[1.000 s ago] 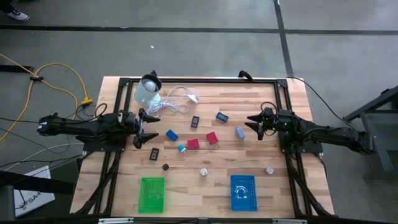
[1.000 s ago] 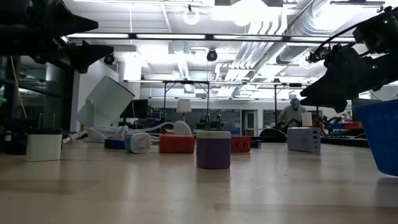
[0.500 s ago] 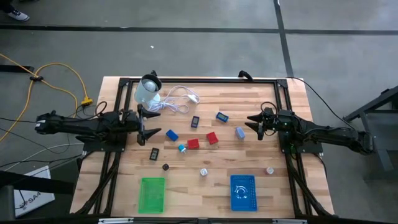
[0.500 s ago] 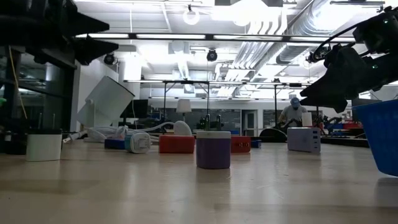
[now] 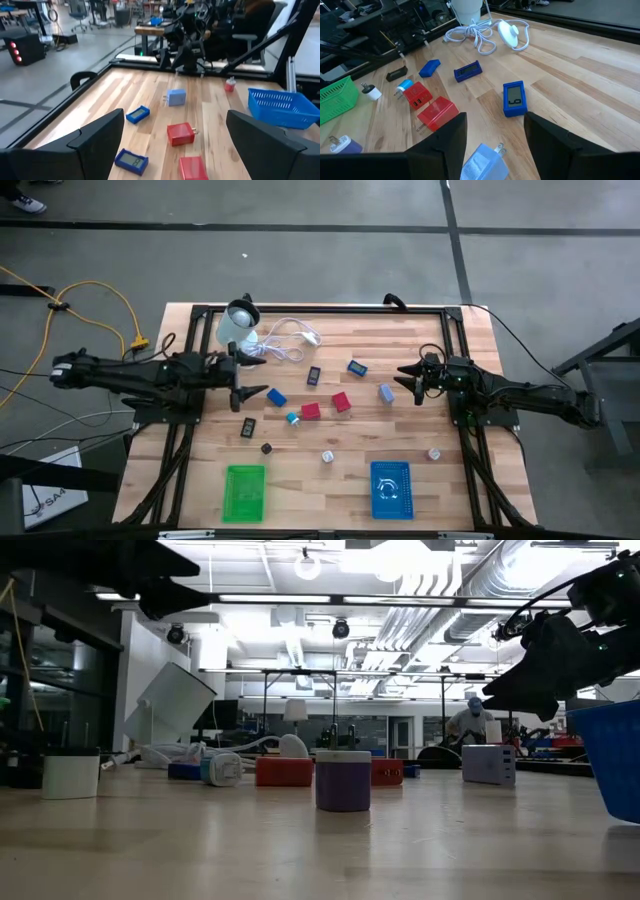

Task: Pick & Place Office items
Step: Put the left blue digital clock into the green bin

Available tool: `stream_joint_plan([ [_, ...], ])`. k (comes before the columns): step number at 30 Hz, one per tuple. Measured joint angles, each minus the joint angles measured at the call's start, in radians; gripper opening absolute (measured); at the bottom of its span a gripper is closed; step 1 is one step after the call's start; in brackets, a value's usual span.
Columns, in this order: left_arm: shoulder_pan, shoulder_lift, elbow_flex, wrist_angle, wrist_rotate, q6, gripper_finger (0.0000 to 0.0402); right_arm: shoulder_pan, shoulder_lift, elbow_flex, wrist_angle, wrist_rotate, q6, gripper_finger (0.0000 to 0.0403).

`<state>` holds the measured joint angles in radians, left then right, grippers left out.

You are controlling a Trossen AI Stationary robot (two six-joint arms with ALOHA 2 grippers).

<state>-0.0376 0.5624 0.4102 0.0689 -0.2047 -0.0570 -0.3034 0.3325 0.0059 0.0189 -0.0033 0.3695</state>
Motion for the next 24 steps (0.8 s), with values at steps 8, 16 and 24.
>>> stream_joint_plan([
  [8,-0.001,0.101,0.144,-0.182,0.001,0.018,0.0344,0.0,0.0,0.0,0.0,0.0,0.0,0.0184],
  [16,-0.034,0.208,0.233,-0.228,0.004,0.113,0.0344,0.0,0.0,0.0,0.0,0.0,0.0,0.0184],
  [24,-0.026,0.292,0.295,-0.335,0.007,0.086,0.0344,0.0,0.0,0.0,0.0,0.0,0.0,0.0184],
])
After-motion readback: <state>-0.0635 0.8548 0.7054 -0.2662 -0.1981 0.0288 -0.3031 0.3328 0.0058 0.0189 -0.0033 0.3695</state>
